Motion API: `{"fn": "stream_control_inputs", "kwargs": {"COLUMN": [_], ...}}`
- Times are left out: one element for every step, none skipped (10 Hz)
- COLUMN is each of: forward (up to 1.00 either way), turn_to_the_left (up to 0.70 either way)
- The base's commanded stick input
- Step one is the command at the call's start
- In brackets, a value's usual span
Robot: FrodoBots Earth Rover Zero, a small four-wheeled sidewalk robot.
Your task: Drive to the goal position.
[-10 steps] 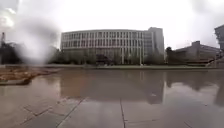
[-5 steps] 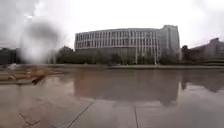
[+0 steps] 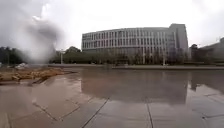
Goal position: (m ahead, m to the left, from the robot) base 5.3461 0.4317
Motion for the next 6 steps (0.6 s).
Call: {"fn": "stream_control_inputs", "kwargs": {"forward": [0.70, 0.70, 0.70, 0.70, 0.70, 0.70], "turn_to_the_left": [0.00, 0.00, 0.00, 0.00, 0.00, 0.00]}}
